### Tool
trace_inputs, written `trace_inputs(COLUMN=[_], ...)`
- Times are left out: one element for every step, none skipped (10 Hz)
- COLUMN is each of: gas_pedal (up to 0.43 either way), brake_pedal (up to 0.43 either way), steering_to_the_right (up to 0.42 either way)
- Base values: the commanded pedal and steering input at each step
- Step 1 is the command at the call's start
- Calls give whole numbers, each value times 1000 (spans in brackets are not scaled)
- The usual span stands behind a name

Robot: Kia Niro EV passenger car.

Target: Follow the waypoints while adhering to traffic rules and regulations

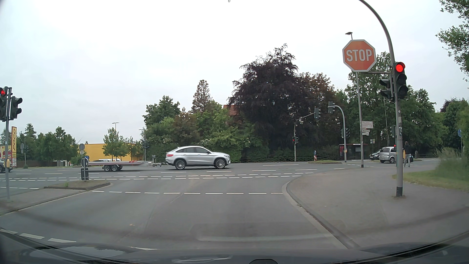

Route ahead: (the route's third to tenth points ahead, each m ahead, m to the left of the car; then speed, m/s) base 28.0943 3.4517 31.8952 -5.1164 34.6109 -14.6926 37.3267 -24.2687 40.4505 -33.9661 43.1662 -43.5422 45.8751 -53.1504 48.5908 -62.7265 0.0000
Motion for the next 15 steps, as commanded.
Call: trace_inputs(gas_pedal=[0,0,0,0,0,0,0,0,0,0,0,0,0,0,0], brake_pedal=[0,0,0,0,0,0,0,0,0,0,0,0,0,0,0], steering_to_the_right=[0,0,0,0,0,0,0,0,0,0,0,0,0,0,0])
